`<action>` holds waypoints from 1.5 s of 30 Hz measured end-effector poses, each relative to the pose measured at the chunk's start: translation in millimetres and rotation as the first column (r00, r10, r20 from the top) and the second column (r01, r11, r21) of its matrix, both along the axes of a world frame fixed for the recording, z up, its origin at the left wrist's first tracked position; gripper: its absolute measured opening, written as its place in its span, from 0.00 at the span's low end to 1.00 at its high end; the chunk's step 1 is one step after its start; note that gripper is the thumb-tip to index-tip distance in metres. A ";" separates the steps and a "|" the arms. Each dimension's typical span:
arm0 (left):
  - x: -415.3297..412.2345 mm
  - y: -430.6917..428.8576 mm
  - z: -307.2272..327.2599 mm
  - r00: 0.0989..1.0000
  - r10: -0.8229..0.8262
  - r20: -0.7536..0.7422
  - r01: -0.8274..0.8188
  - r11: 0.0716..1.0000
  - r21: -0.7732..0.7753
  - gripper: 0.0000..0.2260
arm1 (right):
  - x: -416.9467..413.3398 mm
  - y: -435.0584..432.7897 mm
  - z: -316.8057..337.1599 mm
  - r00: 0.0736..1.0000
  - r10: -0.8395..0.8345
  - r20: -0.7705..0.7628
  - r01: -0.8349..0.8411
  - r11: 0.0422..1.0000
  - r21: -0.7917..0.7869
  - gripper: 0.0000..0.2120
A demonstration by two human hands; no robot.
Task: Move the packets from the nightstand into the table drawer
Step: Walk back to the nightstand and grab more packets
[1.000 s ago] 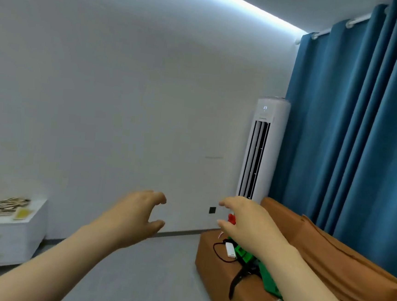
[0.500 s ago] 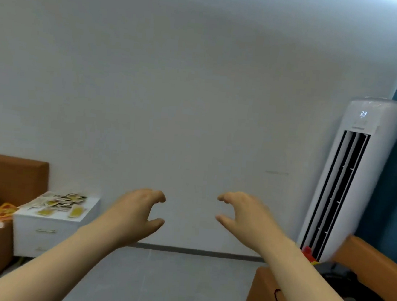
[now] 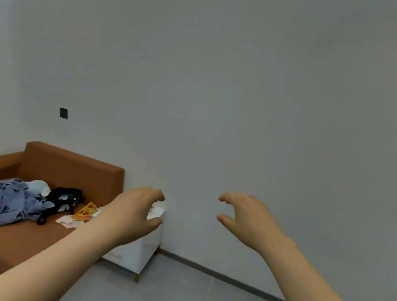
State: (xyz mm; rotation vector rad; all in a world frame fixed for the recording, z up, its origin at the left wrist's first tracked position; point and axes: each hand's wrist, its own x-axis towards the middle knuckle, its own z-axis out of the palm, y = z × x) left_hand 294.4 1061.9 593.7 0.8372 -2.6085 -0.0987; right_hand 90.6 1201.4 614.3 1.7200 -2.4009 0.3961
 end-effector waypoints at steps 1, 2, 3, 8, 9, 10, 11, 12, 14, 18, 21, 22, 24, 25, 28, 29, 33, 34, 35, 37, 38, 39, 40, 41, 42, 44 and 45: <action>-2.3 -19.0 -4.0 1.000 0.024 0.009 -0.024 1.000 -0.001 0.19 | -5.7 -20.5 -3.2 1.000 0.019 0.000 -0.019 1.000 0.003 0.21; -5.4 -39.4 -8.5 0.999 0.047 0.012 -0.047 0.999 0.000 0.19 | -11.6 -42.0 -7.2 0.999 0.036 0.001 -0.036 0.999 0.006 0.21; -8.5 -59.9 -13.2 0.998 0.068 0.012 -0.068 0.998 0.004 0.19 | -17.5 -63.4 -11.3 0.999 0.051 0.001 -0.051 0.999 0.010 0.21; -20.3 -164.9 -26.3 0.989 0.151 -0.001 -0.151 0.988 0.041 0.19 | -43.9 -179.5 -25.3 0.994 0.110 0.013 -0.111 0.992 0.053 0.21; -22.0 -186.0 -27.2 0.986 0.166 0.001 -0.166 0.985 0.054 0.19 | -48.2 -203.1 -26.6 0.993 0.117 0.023 -0.118 0.991 0.060 0.21; -23.3 -207.6 -28.1 0.984 0.178 0.008 -0.178 0.982 0.063 0.19 | -52.0 -227.0 -28.3 0.992 0.120 0.034 -0.122 0.990 0.067 0.21; -25.3 -229.1 -29.5 0.982 0.188 0.014 -0.189 0.980 0.066 0.19 | -55.5 -250.4 -30.6 0.991 0.124 0.042 -0.126 0.989 0.074 0.22; -27.2 -249.5 -31.1 0.980 0.199 0.019 -0.200 0.978 0.068 0.19 | -58.7 -272.9 -33.6 0.991 0.128 0.050 -0.132 0.988 0.080 0.22; -31.6 -289.8 -36.1 0.976 0.219 0.021 -0.220 0.973 0.077 0.20 | -66.7 -316.0 -41.0 0.988 0.135 0.069 -0.141 0.986 0.091 0.22; -42.0 -361.0 -50.7 0.965 0.257 0.046 -0.261 0.957 0.123 0.20 | -84.5 -393.0 -55.0 0.983 0.157 0.093 -0.167 0.980 0.112 0.21; -55.4 -416.0 -60.4 0.958 0.281 0.066 -0.287 0.948 0.137 0.19 | -101.3 -452.9 -65.5 0.980 0.168 0.104 -0.180 0.977 0.113 0.22; -60.6 -435.1 -64.2 0.956 0.288 0.064 -0.294 0.946 0.140 0.19 | -107.8 -473.4 -69.8 0.979 0.174 0.108 -0.186 0.977 0.109 0.22; -71.8 -472.5 -73.0 0.951 0.302 0.069 -0.309 0.940 0.144 0.20 | -120.6 -515.4 -79.5 0.974 0.188 0.123 -0.201 0.974 0.105 0.21; -77.6 -491.0 -76.9 0.948 0.309 0.076 -0.317 0.937 0.145 0.20 | -126.6 -536.1 -83.9 0.972 0.196 0.132 -0.210 0.972 0.104 0.21; -94.0 -546.9 -85.6 0.940 0.325 0.103 -0.338 0.928 0.156 0.20 | -148.3 -593.8 -98.5 0.965 0.205 0.166 -0.224 0.969 0.104 0.21; -98.2 -561.3 -86.5 0.939 0.327 0.111 -0.342 0.926 0.162 0.20 | -154.3 -608.5 -101.8 0.963 0.203 0.176 -0.223 0.969 0.109 0.21; -124.4 -638.6 -96.3 0.928 0.346 0.140 -0.367 0.914 0.174 0.20 | -184.0 -688.8 -122.1 0.957 0.190 0.221 -0.222 0.966 0.134 0.21; -128.6 -655.9 -100.1 0.927 0.346 0.144 -0.369 0.910 0.187 0.20 | -188.5 -707.7 -127.1 0.953 0.187 0.236 -0.225 0.963 0.145 0.21; -131.7 -671.8 -104.6 0.927 0.346 0.147 -0.371 0.906 0.203 0.20 | -191.7 -724.9 -132.4 0.950 0.183 0.254 -0.227 0.961 0.158 0.21; -134.9 -701.9 -116.1 0.923 0.349 0.162 -0.379 0.898 0.223 0.20 | -196.5 -756.2 -144.5 0.945 0.172 0.278 -0.228 0.957 0.182 0.21; -135.9 -717.2 -121.6 0.921 0.347 0.175 -0.381 0.896 0.229 0.20 | -198.1 -771.6 -150.7 0.945 0.167 0.282 -0.226 0.955 0.193 0.21; -136.6 -732.6 -126.9 0.920 0.344 0.187 -0.382 0.894 0.235 0.20 | -199.2 -786.7 -156.6 0.945 0.160 0.286 -0.223 0.954 0.203 0.21; -137.2 -748.7 -132.5 0.919 0.342 0.195 -0.383 0.891 0.243 0.20 | -199.9 -801.4 -162.8 0.945 0.151 0.291 -0.217 0.953 0.210 0.21; -137.2 -765.1 -138.5 0.919 0.338 0.201 -0.382 0.889 0.252 0.20 | -200.0 -815.7 -169.7 0.944 0.141 0.298 -0.211 0.953 0.218 0.21; -136.9 -782.0 -145.2 0.920 0.331 0.208 -0.379 0.888 0.262 0.20 | -199.8 -829.4 -177.1 0.944 0.129 0.305 -0.203 0.953 0.226 0.21; -135.5 -815.8 -159.9 0.924 0.311 0.223 -0.367 0.885 0.285 0.20 | -196.9 -856.2 -192.9 0.941 0.098 0.324 -0.183 0.953 0.242 0.21; -134.7 -832.4 -167.8 0.926 0.298 0.233 -0.360 0.884 0.298 0.20 | -194.4 -868.9 -201.4 0.939 0.078 0.335 -0.170 0.952 0.255 0.21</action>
